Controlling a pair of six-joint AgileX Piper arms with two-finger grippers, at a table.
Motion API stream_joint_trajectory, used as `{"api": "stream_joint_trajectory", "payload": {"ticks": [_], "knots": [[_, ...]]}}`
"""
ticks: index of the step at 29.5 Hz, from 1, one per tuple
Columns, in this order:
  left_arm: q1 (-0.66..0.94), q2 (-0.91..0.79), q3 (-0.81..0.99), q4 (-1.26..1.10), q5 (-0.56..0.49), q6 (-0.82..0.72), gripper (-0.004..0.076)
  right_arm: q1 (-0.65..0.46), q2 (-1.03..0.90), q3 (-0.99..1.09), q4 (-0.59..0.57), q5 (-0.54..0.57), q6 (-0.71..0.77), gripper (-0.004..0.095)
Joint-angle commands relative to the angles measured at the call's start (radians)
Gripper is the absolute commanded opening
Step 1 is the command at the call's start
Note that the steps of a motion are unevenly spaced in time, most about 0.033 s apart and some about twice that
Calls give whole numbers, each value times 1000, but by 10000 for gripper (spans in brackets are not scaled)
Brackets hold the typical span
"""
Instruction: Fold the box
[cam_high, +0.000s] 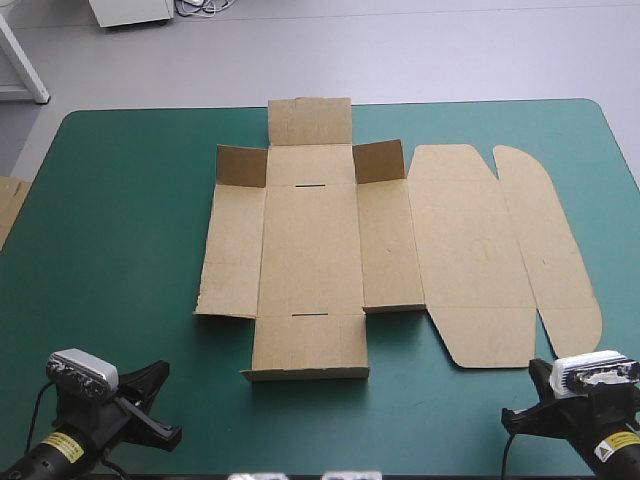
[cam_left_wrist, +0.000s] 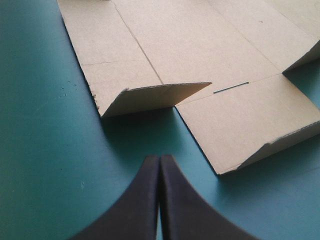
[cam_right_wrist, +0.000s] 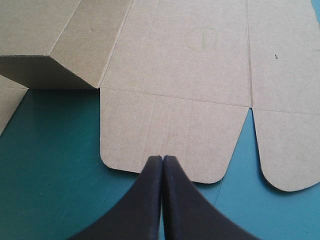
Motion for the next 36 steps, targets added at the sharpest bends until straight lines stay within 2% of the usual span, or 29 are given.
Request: {"api": "stream_joint_trajectory", "payload": {"ticks": [1, 21, 26, 31, 33, 35, 36], "knots": [[-4, 12, -24, -21, -65, -8, -10, -7, 20, -32, 7, -71, -8, -2], [-4, 12, -24, -23, -65, -8, -10, -7, 20, -32, 7, -71, -8, -2], [-4, 12, -24, -47, -146, -8, -10, -7, 20, -32, 7, -71, -8, -2], [-4, 45, -30, -44, -179, -10, -3, -7, 20, -34, 7, -70, -8, -2], [-4, 68, -50, -44, -200, -10, 36, -7, 20, -41, 7, -72, -8, -2], [-4, 98, -78, -30, -235, -10, 118, -7, 20, -48, 7, -76, -8, -2], [-4, 122, -96, -18, -256, -10, 186, -7, 20, -52, 7, -76, -8, -2]]}}
